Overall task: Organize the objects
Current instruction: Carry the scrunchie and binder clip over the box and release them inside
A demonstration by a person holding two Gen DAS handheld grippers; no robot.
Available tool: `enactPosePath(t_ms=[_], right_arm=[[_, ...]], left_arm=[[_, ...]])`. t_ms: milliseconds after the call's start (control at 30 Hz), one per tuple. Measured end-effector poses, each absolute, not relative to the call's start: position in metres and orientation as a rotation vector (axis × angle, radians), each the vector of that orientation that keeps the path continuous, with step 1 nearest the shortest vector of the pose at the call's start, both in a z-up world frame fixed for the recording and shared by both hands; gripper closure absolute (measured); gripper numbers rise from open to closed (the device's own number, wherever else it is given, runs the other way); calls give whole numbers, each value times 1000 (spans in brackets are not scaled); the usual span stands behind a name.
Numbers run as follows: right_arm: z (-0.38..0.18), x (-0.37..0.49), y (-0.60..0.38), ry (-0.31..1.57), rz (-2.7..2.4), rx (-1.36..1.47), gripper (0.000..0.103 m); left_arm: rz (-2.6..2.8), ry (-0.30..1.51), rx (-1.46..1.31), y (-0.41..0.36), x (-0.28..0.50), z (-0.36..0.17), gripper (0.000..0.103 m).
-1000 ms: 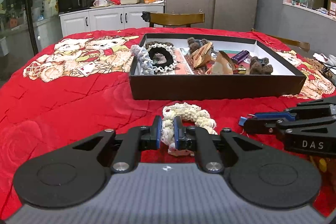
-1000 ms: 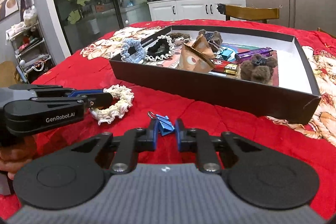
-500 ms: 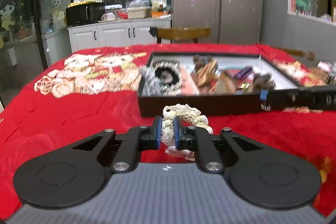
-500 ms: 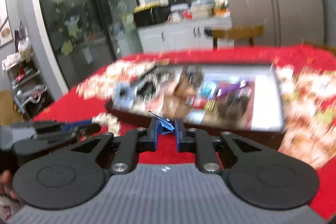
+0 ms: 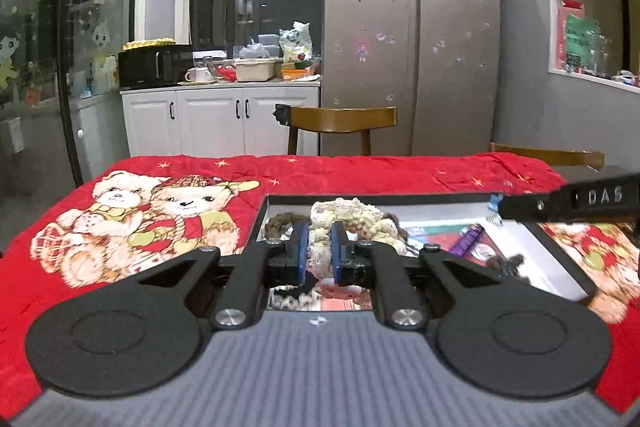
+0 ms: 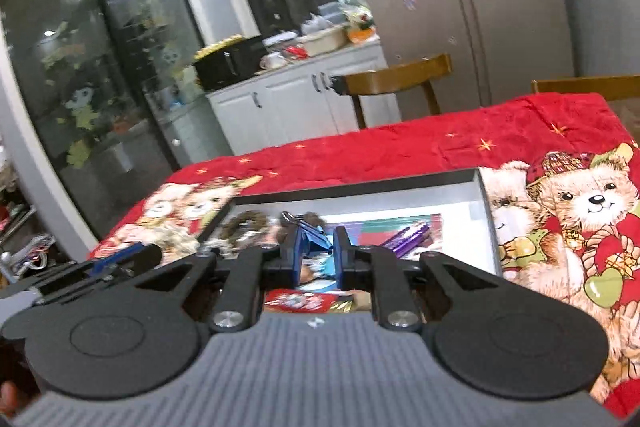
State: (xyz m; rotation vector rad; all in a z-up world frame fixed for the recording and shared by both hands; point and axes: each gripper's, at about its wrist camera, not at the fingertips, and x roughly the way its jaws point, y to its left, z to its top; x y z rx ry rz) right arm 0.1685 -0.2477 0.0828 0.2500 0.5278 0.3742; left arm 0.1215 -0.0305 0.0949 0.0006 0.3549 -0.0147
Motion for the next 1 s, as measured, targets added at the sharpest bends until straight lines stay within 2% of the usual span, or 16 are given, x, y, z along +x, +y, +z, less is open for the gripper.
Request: enactPosePath(t_ms=[500,633,733,767,800,867,933,1000], right_arm=[[36,205,-254,614,272,216,83],[30,209,-256,625,265,220,79],[27,210,-260,630,282,239,63],[28,209,-261,629,285,251,56],[29,208,-262,624,291,263,53],[35,203,-263,609,300,277,47],[44,196,-264,592,305,280,39],[57,184,-265,558,314,272,27]], left_arm=[[-47,399,14,-35,162,44,88],[-52,428,-10,-31,167,41,88],[-45,435,-16,-30,167,41,88],[-46,437,-17,-30,167,41,84],[-43,436,-17,-29,166,41,81],[-37,433,-12,-29,164,43,57],[-36,415,-15,-27,159,48,41],[-51,385,-32,-24,148,58,32]])
